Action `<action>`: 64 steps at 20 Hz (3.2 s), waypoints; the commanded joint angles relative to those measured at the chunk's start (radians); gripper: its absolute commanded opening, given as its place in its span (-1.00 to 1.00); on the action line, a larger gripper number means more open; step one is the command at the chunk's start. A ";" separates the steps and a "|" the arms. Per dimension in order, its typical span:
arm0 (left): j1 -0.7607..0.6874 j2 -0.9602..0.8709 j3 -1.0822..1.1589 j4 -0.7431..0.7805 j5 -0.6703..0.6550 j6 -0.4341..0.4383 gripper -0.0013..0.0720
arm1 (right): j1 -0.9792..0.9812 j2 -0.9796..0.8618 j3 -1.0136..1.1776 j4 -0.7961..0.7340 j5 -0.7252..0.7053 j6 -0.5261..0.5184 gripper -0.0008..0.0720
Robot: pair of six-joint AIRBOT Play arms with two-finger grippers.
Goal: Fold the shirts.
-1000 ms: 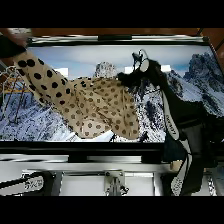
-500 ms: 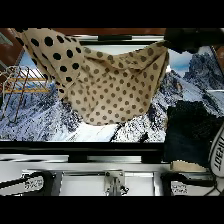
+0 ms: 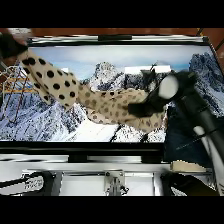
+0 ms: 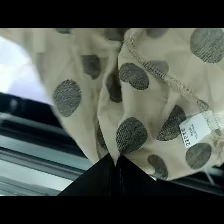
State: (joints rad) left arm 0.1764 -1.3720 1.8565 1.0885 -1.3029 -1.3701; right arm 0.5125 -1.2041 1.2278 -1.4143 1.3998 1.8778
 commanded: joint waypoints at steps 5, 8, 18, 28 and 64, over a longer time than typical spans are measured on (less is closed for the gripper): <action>-0.052 0.136 -0.379 0.131 0.098 0.039 -0.85 | 0.087 0.060 -0.186 -0.100 -0.212 0.059 0.31; -0.078 0.213 -0.462 0.131 0.151 0.050 -0.85 | -0.021 0.040 0.032 -0.196 -0.354 0.054 0.41; -0.098 0.283 -0.472 0.131 0.193 0.050 -0.85 | -0.167 -0.644 0.377 0.577 -0.338 -0.108 0.56; -0.098 0.302 -0.472 0.092 0.249 0.050 -0.85 | -0.159 -0.726 0.377 0.677 -0.637 -0.046 0.66; -0.094 0.325 0.119 -0.051 0.230 0.004 -0.85 | -0.409 0.320 0.376 0.524 -0.492 -0.281 -0.80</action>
State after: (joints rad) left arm 0.0822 -1.0401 1.9759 0.9451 -0.9115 -1.3300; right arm 0.1055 -0.9005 1.6047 -0.7723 0.6846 1.4986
